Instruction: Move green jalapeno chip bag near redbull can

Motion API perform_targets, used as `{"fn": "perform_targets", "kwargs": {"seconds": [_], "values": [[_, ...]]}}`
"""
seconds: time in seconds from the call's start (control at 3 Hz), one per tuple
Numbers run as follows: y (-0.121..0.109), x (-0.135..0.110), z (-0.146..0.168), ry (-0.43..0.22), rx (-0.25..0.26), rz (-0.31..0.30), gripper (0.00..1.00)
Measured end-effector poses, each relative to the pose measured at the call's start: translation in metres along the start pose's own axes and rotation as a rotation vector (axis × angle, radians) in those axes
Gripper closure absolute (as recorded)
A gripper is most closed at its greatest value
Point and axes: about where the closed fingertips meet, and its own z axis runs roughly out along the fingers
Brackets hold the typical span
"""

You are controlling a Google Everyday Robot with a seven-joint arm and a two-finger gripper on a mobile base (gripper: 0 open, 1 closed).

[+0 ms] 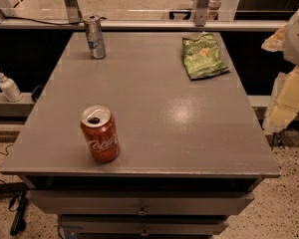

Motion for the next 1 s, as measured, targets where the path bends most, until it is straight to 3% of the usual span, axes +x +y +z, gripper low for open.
{"fn": "perform_targets", "kwargs": {"seconds": [0.67, 1.0], "values": [[-0.009, 0.008, 0.017, -0.007, 0.012, 0.026, 0.00], [-0.031, 0.025, 0.045, -0.034, 0.045, 0.081, 0.00]]}}
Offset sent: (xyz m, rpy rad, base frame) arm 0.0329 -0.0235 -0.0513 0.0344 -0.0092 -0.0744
